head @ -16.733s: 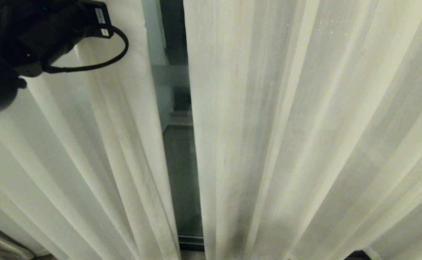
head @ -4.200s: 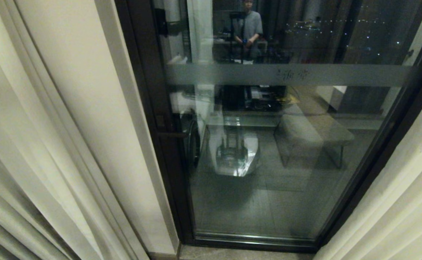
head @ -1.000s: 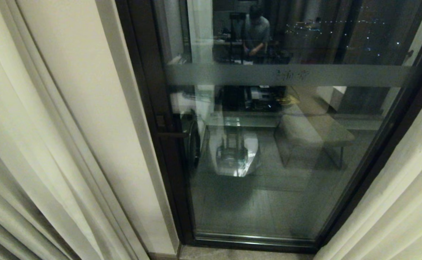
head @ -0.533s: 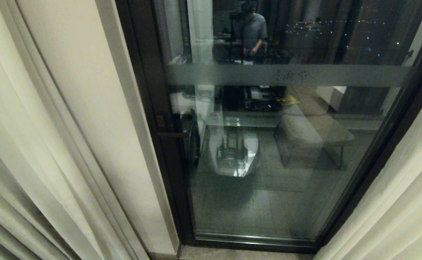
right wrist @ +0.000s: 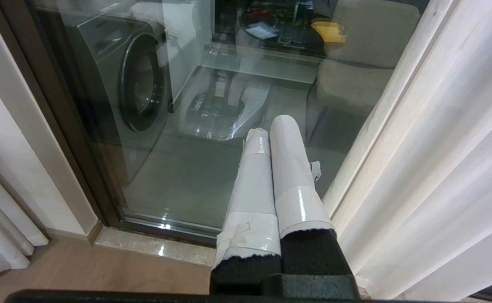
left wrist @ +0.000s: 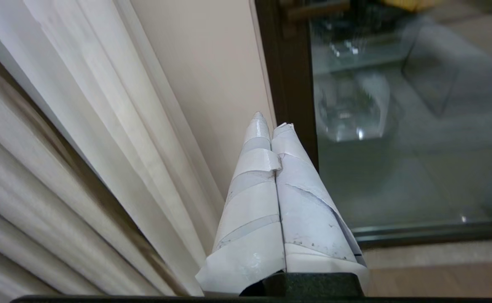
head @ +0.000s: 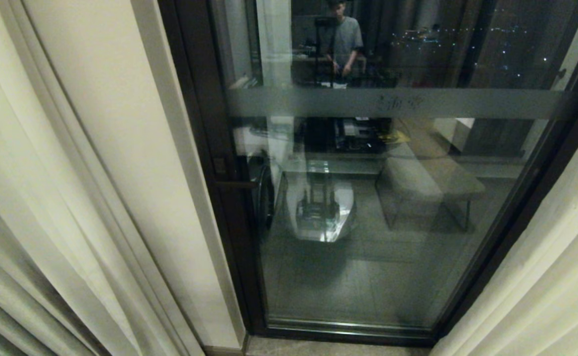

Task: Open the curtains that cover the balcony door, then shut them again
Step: Pull the inner curtains open on both sides

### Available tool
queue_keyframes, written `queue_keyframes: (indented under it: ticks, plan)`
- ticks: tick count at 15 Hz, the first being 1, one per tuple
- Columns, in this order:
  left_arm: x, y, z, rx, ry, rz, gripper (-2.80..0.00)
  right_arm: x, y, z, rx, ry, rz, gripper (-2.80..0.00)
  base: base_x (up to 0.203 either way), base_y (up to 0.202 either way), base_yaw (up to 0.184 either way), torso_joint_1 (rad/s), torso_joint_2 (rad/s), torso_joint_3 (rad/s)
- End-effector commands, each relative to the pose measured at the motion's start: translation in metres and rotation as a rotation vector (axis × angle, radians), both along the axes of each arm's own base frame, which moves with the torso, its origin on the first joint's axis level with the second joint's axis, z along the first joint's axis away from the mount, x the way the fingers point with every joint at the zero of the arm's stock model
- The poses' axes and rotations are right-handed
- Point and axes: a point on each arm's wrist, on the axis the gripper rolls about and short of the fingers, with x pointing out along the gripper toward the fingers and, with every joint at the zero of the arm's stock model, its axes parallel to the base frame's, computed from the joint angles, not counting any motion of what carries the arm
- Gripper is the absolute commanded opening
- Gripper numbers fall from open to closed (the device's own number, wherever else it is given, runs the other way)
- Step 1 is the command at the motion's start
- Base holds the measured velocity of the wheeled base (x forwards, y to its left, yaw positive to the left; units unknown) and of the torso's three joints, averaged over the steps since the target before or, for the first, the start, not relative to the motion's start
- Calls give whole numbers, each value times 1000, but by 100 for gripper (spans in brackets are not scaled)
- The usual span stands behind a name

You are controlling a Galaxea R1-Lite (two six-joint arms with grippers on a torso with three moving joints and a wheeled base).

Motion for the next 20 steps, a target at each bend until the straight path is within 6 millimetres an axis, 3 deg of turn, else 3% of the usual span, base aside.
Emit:
queue_keyframes:
  ticks: [1, 6, 20]
  plan:
    - [-2, 0, -1, -12, -30, 0, -280, 0, 0, 0, -2, 1, 1, -280, 0, 0, 0, 0, 0, 0]
    - [-2, 1, -4, -167, 3, 32, -280, 0, 0, 0, 0, 2, 1, -280, 0, 0, 0, 0, 0, 0]
    - [-2, 1, -4, -170, 3, 32, -280, 0, 0, 0, 0, 2, 1, -280, 0, 0, 0, 0, 0, 0]
